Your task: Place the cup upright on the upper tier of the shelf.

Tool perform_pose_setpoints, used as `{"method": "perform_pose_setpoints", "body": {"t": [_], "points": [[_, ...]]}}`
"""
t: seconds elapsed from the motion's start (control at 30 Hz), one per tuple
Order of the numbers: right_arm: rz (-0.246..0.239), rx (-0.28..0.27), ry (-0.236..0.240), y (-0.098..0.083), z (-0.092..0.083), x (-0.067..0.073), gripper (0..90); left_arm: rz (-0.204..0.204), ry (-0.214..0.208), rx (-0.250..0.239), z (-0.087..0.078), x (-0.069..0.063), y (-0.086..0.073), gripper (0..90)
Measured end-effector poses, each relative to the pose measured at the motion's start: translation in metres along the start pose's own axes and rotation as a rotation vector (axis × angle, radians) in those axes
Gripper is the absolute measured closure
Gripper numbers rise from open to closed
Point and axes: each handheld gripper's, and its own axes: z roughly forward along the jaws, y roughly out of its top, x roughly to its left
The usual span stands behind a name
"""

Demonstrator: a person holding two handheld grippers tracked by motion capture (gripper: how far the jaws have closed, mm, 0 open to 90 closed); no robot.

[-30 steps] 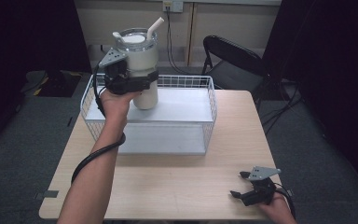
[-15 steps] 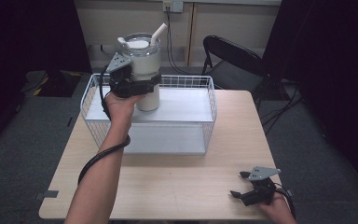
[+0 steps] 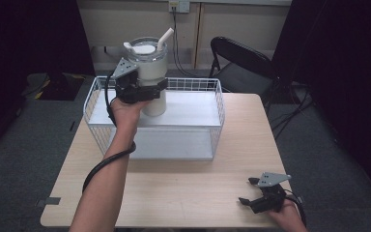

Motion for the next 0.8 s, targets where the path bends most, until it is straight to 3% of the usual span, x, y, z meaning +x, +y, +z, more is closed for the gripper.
{"method": "perform_pose_setpoints", "body": {"t": [0.13, 0.37, 0.5, 0.73, 0.8], "points": [[0.0, 0.0, 0.0, 0.0, 0.0, 0.0, 12.8, 0.031, -0.012, 0.009, -0.0009, -0.0015, -0.0004, 9.2], [-0.002, 0.001, -0.001, 0.0, 0.0001, 0.0002, 12.8, 0.035, -0.015, 0.005, -0.0024, -0.0015, -0.0018, 9.0], [-0.002, 0.001, -0.001, 0.0, 0.0, 0.0001, 12.7, 0.07, -0.016, 0.026, -0.0042, -0.0007, -0.0026, 9.4], [-0.002, 0.001, -0.001, 0.0, 0.0, 0.0001, 12.7, 0.08, -0.014, 0.048, -0.0053, -0.0011, -0.0027, 8.9], [-0.002, 0.001, -0.001, 0.0, 0.0001, 0.0001, 12.7, 0.063, -0.02, 0.073, -0.0049, 0.0007, -0.006, 8.3]]}}
